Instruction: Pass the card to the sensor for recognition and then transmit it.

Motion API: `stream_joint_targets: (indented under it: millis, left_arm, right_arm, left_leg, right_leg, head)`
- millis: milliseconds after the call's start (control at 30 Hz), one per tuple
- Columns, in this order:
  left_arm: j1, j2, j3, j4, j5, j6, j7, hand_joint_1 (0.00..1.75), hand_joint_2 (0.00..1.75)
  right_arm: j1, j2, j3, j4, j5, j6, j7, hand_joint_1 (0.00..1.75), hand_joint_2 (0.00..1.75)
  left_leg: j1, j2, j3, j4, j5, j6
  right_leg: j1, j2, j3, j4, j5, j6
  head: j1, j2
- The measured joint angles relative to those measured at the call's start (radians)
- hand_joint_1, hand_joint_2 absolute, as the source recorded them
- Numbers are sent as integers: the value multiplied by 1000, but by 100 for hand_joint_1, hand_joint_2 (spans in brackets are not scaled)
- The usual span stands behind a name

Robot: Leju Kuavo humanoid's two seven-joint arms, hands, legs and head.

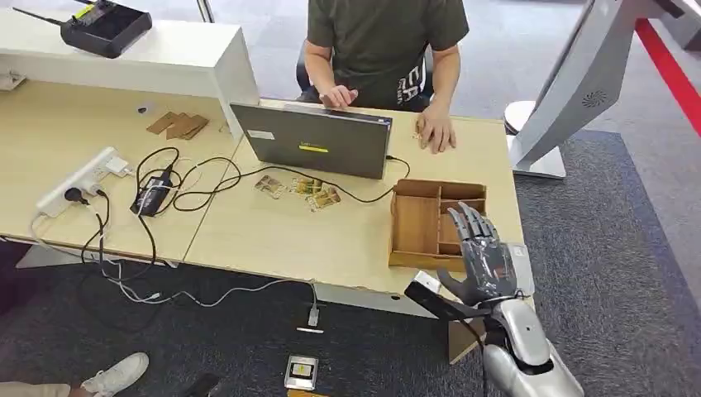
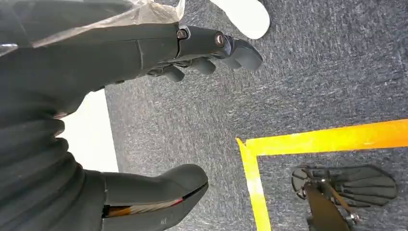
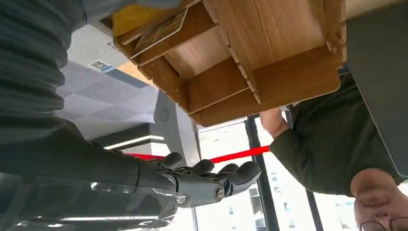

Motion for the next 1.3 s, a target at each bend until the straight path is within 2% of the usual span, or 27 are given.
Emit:
stream_joint_targets:
  millis: [200,533,833,1300]
  left_arm:
    - [3,-2,0,0,-5,3,0,0,175]
    - [5,-5,0,0,-13,3,0,0,175]
    - [7,-6,2,0,-13,6,5,0,175]
    - [9,-6,12,0,-17,6,14,0,175]
  right_arm:
    - [-27,20,5,92,-5,-72,-23,0,175]
    - [-68,48,15,224,24,-175,-21,0,175]
    - [-95,61,24,315,32,-181,-9,0,175]
    - [-109,60,24,357,-11,-186,2,0,175]
  left_leg:
    - [0,0,0,0,0,0]
    - [0,0,0,0,0,0]
    - [0,0,0,0,0,0]
    - [0,0,0,0,0,0]
  right_leg:
    - [0,0,0,0,0,0]
    - [0,0,0,0,0,0]
    - [0,0,0,0,0,0]
    - [0,0,0,0,0,0]
  head:
    - [0,0]
    - [0,0]
    - [0,0]
    - [0,0]
